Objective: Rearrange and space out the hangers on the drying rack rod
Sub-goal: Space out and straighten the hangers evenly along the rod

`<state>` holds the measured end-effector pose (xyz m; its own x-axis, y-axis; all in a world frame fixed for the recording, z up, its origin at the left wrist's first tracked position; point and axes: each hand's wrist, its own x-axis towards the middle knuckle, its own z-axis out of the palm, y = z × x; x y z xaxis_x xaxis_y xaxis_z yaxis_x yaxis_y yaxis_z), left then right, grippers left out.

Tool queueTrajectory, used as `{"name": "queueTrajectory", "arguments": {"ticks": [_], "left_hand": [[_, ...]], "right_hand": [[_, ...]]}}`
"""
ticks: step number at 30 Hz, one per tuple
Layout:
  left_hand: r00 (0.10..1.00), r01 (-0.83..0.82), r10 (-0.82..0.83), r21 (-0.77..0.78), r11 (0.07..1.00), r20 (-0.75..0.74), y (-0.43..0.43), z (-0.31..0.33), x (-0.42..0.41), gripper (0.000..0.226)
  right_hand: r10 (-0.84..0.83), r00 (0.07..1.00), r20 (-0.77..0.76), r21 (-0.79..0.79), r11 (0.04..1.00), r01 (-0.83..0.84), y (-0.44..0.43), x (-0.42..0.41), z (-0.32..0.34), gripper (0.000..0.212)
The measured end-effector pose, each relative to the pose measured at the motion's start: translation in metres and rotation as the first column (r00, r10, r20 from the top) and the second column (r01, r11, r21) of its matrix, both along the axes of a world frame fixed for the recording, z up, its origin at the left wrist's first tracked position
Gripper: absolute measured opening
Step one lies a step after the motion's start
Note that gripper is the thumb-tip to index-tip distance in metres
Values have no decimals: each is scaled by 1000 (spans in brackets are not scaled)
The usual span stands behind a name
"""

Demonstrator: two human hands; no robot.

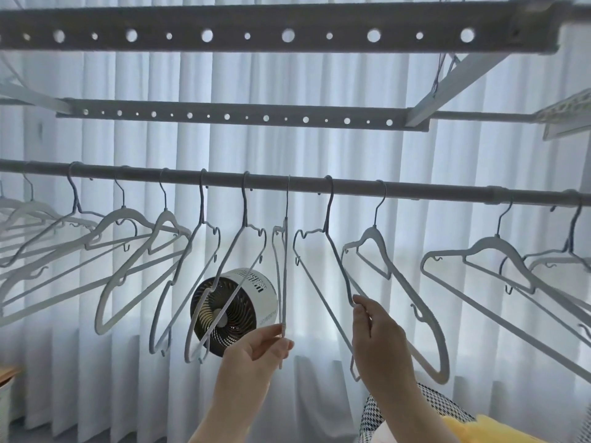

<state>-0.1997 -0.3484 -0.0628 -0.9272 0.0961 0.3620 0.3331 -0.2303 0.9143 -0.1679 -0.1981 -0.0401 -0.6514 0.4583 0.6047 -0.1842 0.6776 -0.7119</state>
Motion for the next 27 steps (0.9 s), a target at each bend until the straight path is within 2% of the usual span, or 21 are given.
{"name": "queueTrajectory", "arguments": {"ticks": [4,9,15,17,20,23,27], "left_hand": [[999,-37,37,5,999,-12,-5,-2,-1,28],[976,-182,175,-45,982,-128,-13,-3,3,23],[933,-303,280,-74,950,-224,-25,2,15,32],[914,-332,301,-72,941,-273,-25,6,19,30],[903,-346,315,-62,936,-292,-27,13,25,6],[882,-364,328,-46,930,-340,-26,15,26,29],[814,-414,376,11,910,-442,-23,13,27,34]], "right_hand": [[13,1000,8,18,1000,-13,-7,4,0,33],[50,996,-72,7,999,-49,-12,10,-1,40],[33,987,-155,-41,998,-40,-13,19,-11,36],[-10,980,-199,17,1000,14,-14,24,-13,55],[-83,969,-234,60,993,100,-12,36,-11,71],[-135,952,-275,92,982,166,-5,52,-9,58],[-221,902,-370,135,948,288,4,72,-1,42]]}}
